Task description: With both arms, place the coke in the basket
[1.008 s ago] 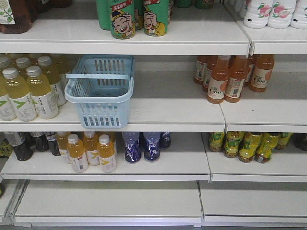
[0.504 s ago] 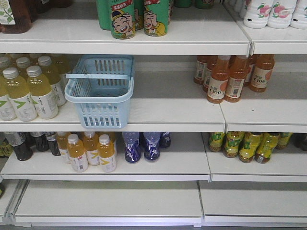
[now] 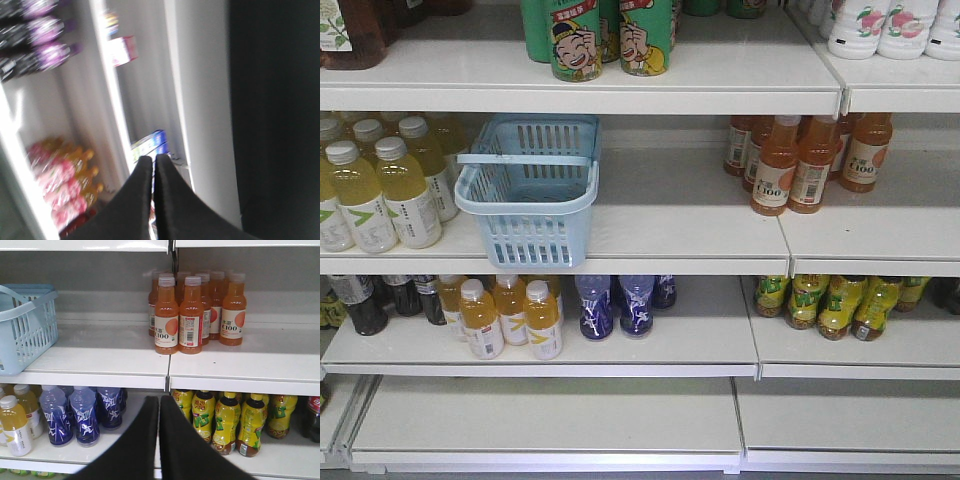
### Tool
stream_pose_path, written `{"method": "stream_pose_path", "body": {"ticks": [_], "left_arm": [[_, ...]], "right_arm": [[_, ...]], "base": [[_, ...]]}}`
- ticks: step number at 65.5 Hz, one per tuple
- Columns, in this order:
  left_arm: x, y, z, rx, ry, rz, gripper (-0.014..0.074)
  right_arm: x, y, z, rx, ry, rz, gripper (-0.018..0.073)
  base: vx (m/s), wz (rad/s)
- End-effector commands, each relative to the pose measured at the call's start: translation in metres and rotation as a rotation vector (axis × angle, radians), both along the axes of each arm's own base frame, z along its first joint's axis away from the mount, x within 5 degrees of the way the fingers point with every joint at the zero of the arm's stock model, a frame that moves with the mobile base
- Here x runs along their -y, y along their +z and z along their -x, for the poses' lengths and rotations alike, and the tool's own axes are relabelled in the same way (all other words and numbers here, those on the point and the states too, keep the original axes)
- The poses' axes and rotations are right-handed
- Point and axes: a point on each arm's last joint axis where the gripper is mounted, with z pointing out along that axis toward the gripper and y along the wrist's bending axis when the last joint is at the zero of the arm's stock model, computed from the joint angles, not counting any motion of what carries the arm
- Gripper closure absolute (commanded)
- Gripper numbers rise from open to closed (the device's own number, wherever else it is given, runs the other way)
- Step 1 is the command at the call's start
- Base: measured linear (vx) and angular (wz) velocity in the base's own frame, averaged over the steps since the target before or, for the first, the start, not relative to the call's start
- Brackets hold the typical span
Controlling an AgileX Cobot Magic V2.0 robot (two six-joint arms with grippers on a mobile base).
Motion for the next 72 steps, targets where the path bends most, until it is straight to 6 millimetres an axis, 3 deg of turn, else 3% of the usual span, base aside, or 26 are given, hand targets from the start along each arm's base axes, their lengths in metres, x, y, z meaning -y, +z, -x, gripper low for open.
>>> {"method": "stream_pose_path", "body": {"ticks": [1, 13, 21, 33, 43, 50, 61, 72], "left_arm": [[0.003, 0.031, -0.008, 0.056, 0.079, -0.101, 0.0603], [0.018, 0.068, -0.058, 0.122, 0.027, -0.181, 0.0603], [0.039, 0.069, -0.104, 0.138, -0.063, -0.341, 0.0603], [0.062, 0.038, -0.173, -0.046, -0.151, -0.570, 0.0598], [0.069, 0.011, -0.214, -0.208, -0.261, -0.550, 0.0533], [0.072, -0.008, -0.240, -0.307, -0.298, -0.530, 0.0415], [0.076, -0.046, -0.281, -0.464, -0.337, -0.519, 0.0162], [0.075, -0.092, -0.320, -0.631, -0.366, -0.409, 0.0055]], "right_arm": [[0.000, 0.004, 0.001, 0.077, 0.001, 0.013, 0.0564], [0.000, 0.004, 0.001, 0.077, 0.001, 0.013, 0.0564], [0.000, 0.004, 0.001, 0.077, 0.001, 0.013, 0.0564], [0.000, 0.004, 0.001, 0.077, 0.001, 0.013, 0.0564], [0.000, 0.004, 0.001, 0.077, 0.001, 0.013, 0.0564], [0.000, 0.004, 0.001, 0.077, 0.001, 0.013, 0.0564], [0.000, 0.004, 0.001, 0.077, 0.001, 0.013, 0.0564], [0.000, 0.004, 0.001, 0.077, 0.001, 0.013, 0.0564]], "base": [[0.00, 0.00], [0.00, 0.00], [0.00, 0.00], [0.00, 0.00], [0.00, 0.00], [0.00, 0.00], [0.00, 0.00], [0.00, 0.00]]}}
